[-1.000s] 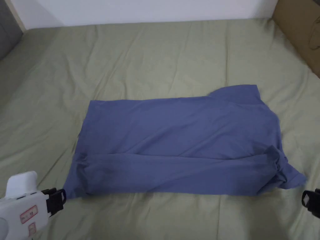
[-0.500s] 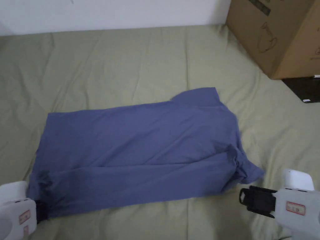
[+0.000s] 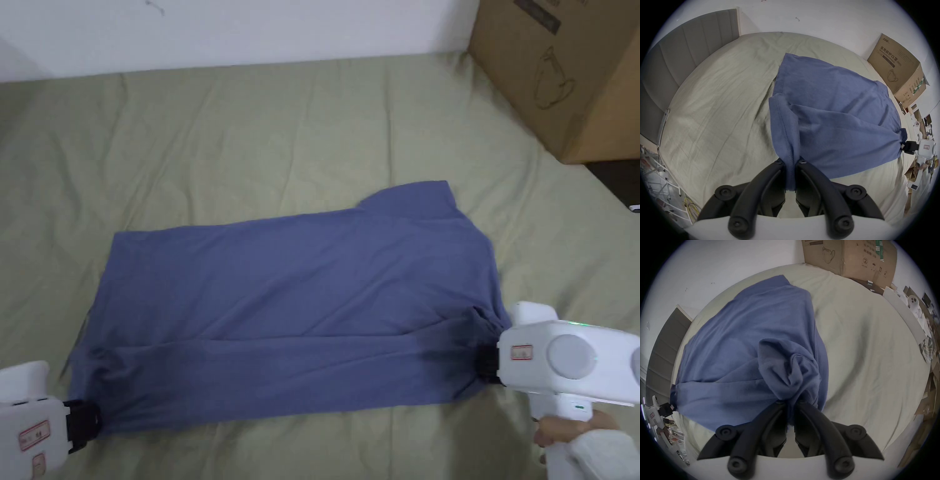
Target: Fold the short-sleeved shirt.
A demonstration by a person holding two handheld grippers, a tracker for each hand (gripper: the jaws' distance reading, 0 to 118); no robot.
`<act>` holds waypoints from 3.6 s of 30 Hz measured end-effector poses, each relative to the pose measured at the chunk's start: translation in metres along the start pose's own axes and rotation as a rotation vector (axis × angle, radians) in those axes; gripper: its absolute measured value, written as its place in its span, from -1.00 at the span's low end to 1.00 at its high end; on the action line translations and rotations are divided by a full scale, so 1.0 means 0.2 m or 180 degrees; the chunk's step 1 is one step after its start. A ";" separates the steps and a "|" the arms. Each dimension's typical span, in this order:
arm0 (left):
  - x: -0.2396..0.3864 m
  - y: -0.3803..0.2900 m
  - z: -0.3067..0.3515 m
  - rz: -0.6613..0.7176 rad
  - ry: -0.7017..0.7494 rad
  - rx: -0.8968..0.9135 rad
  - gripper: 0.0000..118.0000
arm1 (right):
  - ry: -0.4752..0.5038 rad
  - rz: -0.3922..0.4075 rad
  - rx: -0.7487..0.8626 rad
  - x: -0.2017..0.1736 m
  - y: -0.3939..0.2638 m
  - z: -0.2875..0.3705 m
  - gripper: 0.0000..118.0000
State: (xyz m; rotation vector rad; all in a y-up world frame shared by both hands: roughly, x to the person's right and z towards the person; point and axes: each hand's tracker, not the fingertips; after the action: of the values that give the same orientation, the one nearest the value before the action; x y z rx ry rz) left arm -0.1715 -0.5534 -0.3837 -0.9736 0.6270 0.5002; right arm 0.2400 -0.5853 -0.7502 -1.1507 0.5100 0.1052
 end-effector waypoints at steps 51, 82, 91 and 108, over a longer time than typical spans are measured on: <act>0.09 0.28 0.01 -0.0125 -0.0444 0.0256 -0.96 | -0.0347 0.0333 -0.0174 0.05 0.90 -0.51 0.45; 0.10 0.92 -0.41 -0.0341 -0.0072 -0.0047 -0.95 | 0.0461 0.0268 0.0188 -0.09 0.85 0.16 -0.99; -0.11 0.53 0.34 -0.0285 -0.0331 0.0419 -0.95 | 0.0765 0.0211 0.0384 0.11 0.44 0.67 -0.99; -0.41 -0.20 0.29 0.0996 -0.0594 0.0117 0.82 | -0.0331 0.0169 0.0416 0.09 -0.34 0.64 0.51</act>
State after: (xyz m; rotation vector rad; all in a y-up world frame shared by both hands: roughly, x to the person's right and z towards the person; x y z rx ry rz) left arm -0.1890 -0.5304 -0.2790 -0.7860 0.6200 0.8438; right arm 0.3204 -0.5028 -0.6612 -0.9989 0.4485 0.1743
